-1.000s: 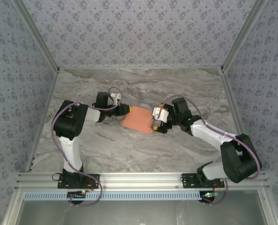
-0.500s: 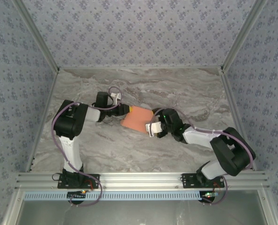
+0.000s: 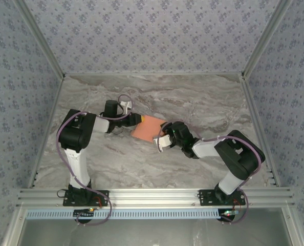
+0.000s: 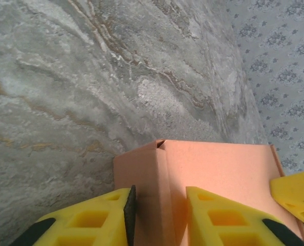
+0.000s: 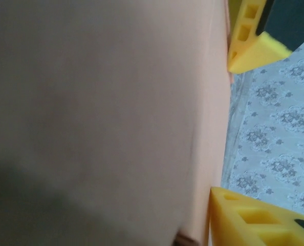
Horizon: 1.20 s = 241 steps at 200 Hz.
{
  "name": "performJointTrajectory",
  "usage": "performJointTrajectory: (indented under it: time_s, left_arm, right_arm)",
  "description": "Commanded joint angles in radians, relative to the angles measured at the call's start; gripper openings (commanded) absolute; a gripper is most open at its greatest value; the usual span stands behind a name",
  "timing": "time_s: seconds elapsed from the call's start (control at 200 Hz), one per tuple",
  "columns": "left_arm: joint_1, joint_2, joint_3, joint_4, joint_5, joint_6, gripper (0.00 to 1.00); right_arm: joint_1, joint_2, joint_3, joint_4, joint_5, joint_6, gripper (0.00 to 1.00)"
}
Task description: Fold the paper box
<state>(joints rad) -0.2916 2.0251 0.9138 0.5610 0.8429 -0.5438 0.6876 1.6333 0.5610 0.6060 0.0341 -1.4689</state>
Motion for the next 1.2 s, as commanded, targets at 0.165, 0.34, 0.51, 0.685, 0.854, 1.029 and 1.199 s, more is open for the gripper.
performJointTrajectory:
  time_s: [0.165, 0.34, 0.51, 0.685, 0.854, 1.029, 1.199]
  left_arm:
    - [0.072, -0.113, -0.140, 0.125, -0.047, -0.185, 0.47]
    - [0.081, -0.316, -0.142, -0.004, -0.122, -0.086, 0.47]
    - [0.102, -0.458, -0.190, -0.057, -0.218, 0.014, 0.48]
    - [0.107, -0.545, -0.224, -0.101, -0.253, 0.057, 0.48]
    - [0.095, -0.592, -0.244, -0.121, -0.248, 0.102, 0.48]
    - [0.047, -0.600, -0.261, -0.127, -0.276, 0.113, 0.49]
    - [0.022, -0.602, -0.271, -0.144, -0.300, 0.132, 0.52]
  right_arm:
    - [-0.014, -0.084, 0.008, -0.100, -0.074, 0.157, 0.45]
    - [-0.089, -0.177, 0.044, -0.305, -0.298, 0.357, 0.46]
    - [-0.197, -0.139, 0.157, -0.550, -0.587, 0.490, 0.48]
    - [-0.225, -0.074, 0.245, -0.682, -0.659, 0.478, 0.47]
    - [-0.275, -0.031, 0.356, -0.814, -0.727, 0.530, 0.56]
    - [-0.264, 0.058, 0.492, -0.998, -0.693, 0.512, 0.54]
    - [-0.255, 0.079, 0.514, -1.010, -0.661, 0.528, 0.58]
